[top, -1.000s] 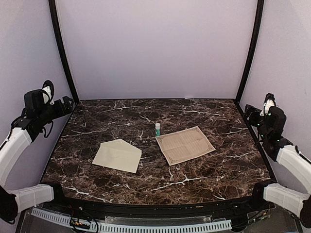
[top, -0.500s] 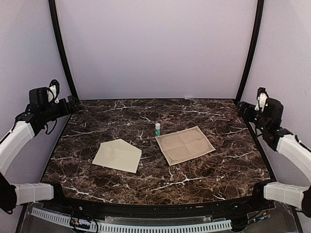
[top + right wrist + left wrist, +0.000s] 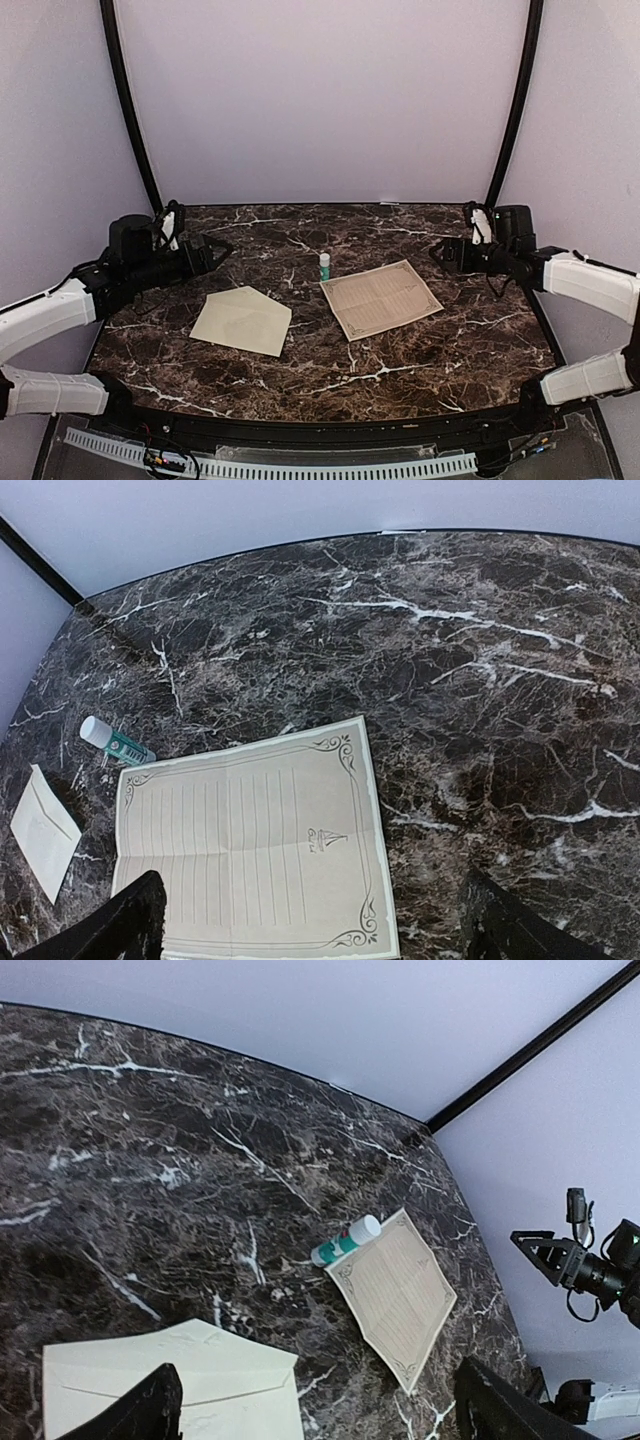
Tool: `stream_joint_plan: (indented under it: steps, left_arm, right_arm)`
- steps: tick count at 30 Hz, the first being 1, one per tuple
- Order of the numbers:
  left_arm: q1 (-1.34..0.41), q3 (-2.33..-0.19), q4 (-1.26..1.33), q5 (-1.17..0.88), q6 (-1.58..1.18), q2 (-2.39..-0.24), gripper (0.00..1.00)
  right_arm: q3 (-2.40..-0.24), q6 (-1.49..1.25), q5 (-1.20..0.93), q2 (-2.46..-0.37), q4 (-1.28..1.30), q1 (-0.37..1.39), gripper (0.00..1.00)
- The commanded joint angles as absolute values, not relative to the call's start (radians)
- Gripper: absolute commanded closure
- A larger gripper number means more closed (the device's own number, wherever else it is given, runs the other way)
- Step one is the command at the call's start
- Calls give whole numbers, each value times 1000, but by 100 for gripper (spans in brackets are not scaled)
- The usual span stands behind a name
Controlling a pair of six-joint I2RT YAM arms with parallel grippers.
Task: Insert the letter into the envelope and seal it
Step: Pick up the letter from the center of the board.
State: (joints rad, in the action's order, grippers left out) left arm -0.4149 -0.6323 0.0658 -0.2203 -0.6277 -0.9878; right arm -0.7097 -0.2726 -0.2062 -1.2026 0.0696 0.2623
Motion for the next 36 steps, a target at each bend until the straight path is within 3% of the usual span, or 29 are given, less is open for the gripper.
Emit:
stream_joint_plan:
  steps: [1, 8, 21, 36]
  left_arm:
    - [-559, -582, 282, -125, -806, -1049, 10]
    - [-729, -614, 480, -54, -889, -1301, 20]
    - [-851, -813, 633, -34, -989, -1744, 37]
    - [-873, -963, 576, 24, -1006, -1960, 51]
  right_arm:
    - [-671, -335, -236, -1229, 6, 283, 3]
    - [-641, -371, -246, -1269, -54, 289, 3]
    - [-618, -375, -199, -1306, -75, 292, 4]
    - [-621, -356, -167, -1299, -66, 292, 4]
